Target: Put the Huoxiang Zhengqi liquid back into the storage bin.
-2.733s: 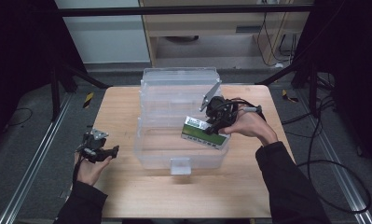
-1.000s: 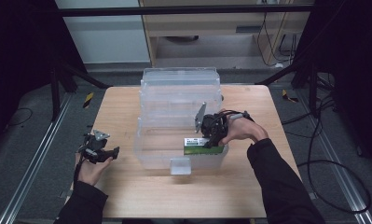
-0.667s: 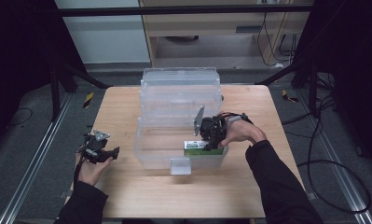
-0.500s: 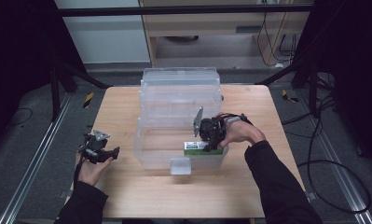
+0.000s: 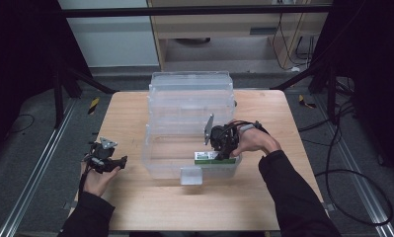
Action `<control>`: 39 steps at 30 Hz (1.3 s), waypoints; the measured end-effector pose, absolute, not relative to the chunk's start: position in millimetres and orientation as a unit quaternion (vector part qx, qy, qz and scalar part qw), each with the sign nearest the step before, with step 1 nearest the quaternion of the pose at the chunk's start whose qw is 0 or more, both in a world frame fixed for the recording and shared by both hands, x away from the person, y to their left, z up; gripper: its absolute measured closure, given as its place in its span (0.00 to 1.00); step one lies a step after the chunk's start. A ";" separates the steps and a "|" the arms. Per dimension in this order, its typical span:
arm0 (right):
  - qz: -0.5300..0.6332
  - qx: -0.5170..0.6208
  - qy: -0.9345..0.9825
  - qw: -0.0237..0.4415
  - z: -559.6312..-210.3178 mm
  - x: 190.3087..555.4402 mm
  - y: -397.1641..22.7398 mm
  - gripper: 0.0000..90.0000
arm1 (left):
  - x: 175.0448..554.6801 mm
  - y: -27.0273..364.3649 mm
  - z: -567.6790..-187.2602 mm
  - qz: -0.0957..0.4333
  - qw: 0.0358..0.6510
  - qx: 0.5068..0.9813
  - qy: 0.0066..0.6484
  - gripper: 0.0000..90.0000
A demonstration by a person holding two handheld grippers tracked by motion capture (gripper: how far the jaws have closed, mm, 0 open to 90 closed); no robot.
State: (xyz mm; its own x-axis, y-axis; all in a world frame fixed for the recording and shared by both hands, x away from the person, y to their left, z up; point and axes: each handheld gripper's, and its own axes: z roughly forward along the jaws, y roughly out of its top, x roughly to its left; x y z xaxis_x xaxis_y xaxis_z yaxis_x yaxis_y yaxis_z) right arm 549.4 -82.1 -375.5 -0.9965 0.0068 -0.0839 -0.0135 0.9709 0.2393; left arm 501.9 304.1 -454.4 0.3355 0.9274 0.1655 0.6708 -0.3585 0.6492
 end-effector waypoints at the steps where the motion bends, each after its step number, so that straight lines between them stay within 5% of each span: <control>1: 0.128 0.003 0.991 0.045 -373.8 549.6 -83.2 0.68 | 501.8 303.8 -454.4 0.265 0.242 0.781 0.511 0.40; 24: 0.196 0.091 0.972 0.087 -328.3 532.5 -98.3 0.67 | 501.5 304.8 -454.0 0.266 0.243 0.779 0.513 0.40; 39: 0.211 0.101 0.970 0.059 -341.4 512.3 -82.3 0.66 | 500.7 304.1 -453.6 0.269 0.244 0.779 0.512 0.40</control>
